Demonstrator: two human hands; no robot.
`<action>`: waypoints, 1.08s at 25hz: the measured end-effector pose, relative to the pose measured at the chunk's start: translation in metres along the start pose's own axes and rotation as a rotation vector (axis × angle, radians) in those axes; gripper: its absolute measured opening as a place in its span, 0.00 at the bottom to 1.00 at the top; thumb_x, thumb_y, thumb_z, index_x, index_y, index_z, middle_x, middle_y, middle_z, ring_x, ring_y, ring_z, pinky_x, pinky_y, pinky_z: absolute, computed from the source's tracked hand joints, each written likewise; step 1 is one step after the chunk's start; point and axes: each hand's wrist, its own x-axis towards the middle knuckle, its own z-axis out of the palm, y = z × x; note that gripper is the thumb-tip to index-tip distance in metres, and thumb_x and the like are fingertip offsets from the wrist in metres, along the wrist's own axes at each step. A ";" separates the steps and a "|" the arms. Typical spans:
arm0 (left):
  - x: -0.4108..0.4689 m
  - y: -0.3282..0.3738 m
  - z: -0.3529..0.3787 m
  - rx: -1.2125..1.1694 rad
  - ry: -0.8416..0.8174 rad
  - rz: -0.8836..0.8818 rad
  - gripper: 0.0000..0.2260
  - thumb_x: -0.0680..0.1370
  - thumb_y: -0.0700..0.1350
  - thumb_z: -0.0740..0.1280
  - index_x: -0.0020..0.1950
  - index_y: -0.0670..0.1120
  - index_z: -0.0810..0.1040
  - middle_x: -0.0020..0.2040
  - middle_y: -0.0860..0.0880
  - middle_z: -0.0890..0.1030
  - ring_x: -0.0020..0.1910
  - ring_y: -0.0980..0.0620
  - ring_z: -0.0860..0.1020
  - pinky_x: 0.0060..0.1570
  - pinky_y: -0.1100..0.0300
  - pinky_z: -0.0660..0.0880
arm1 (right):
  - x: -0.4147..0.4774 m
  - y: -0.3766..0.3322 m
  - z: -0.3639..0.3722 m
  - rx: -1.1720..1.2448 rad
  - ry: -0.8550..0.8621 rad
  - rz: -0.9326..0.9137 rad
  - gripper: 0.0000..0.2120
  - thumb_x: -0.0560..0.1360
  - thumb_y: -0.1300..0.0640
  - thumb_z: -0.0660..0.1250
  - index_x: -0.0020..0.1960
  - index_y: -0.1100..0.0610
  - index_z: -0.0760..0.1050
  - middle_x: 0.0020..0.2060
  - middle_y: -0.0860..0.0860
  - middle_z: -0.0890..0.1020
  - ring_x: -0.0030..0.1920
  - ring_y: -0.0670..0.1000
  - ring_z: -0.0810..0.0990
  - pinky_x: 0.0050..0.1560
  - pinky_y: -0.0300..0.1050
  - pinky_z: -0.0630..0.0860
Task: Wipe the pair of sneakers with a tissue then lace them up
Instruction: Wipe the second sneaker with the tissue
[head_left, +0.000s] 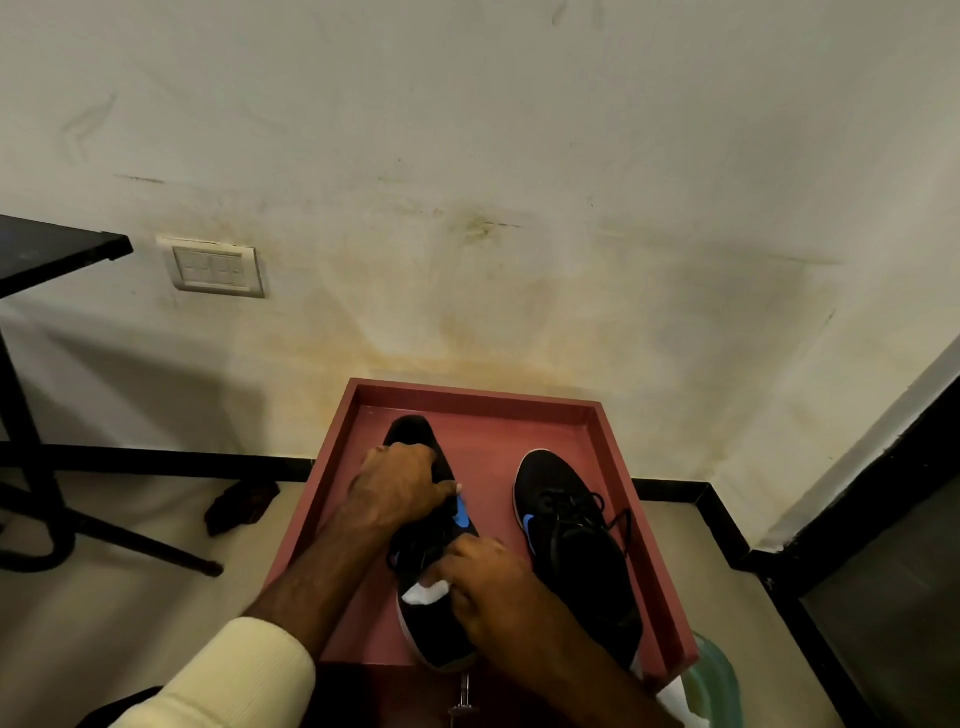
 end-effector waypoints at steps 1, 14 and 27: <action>0.000 -0.001 0.000 -0.021 0.004 -0.001 0.24 0.78 0.67 0.67 0.58 0.47 0.82 0.52 0.47 0.85 0.52 0.46 0.83 0.61 0.50 0.75 | 0.001 -0.005 0.004 -0.028 -0.052 -0.003 0.16 0.83 0.59 0.59 0.66 0.59 0.79 0.63 0.56 0.77 0.63 0.55 0.74 0.66 0.48 0.69; 0.009 -0.009 0.004 -0.270 -0.054 -0.031 0.20 0.73 0.64 0.75 0.49 0.47 0.86 0.39 0.50 0.83 0.39 0.51 0.82 0.39 0.55 0.81 | 0.009 -0.013 0.006 -0.181 -0.216 -0.046 0.16 0.83 0.60 0.63 0.69 0.60 0.79 0.65 0.59 0.75 0.66 0.60 0.73 0.68 0.53 0.69; 0.009 -0.018 0.000 -0.232 -0.099 0.036 0.19 0.76 0.65 0.71 0.43 0.48 0.80 0.35 0.51 0.77 0.36 0.50 0.79 0.37 0.55 0.76 | -0.002 -0.017 -0.009 -0.162 -0.295 -0.125 0.16 0.84 0.59 0.63 0.69 0.56 0.79 0.65 0.55 0.75 0.65 0.56 0.74 0.66 0.47 0.70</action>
